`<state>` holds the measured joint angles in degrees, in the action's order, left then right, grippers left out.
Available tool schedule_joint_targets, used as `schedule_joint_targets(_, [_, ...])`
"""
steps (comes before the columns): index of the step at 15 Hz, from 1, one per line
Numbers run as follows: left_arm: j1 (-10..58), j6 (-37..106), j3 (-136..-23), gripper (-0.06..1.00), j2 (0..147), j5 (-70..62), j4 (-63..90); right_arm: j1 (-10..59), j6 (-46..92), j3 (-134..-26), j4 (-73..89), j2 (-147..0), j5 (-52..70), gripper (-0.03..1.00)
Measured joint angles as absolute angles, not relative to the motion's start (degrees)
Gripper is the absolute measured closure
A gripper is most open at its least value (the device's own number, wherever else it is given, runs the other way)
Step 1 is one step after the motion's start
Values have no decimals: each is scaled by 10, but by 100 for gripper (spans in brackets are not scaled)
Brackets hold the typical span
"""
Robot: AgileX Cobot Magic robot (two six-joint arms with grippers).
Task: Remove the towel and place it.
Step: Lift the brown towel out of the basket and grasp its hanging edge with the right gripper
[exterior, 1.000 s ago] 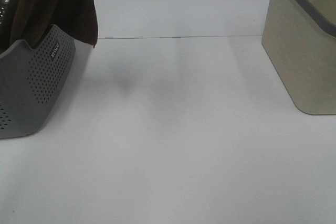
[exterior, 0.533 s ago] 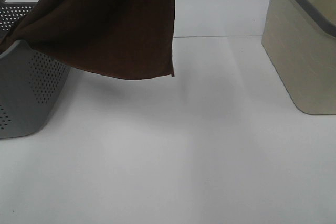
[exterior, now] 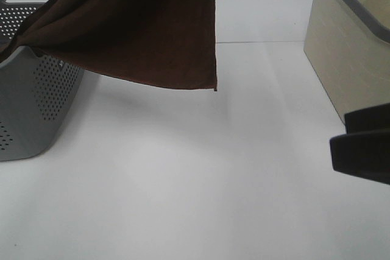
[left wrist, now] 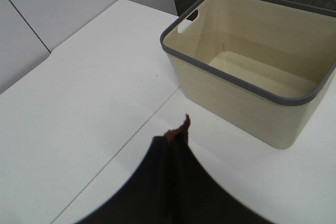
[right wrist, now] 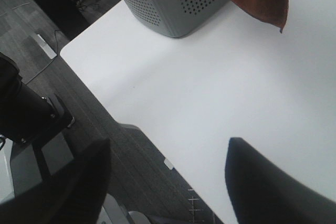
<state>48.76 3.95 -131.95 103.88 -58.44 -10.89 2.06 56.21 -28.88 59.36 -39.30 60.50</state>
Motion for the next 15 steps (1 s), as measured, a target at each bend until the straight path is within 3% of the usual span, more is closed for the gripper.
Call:
schedule_joint_targets(9, [488, 40, -1320, 94, 1074, -561, -90, 21, 823, -289, 756, -626, 496, 36])
schedule_joint_targets(15, [488, 40, -1320, 94, 1074, -540, -80, 21, 951, -300, 855, -702, 480, 36])
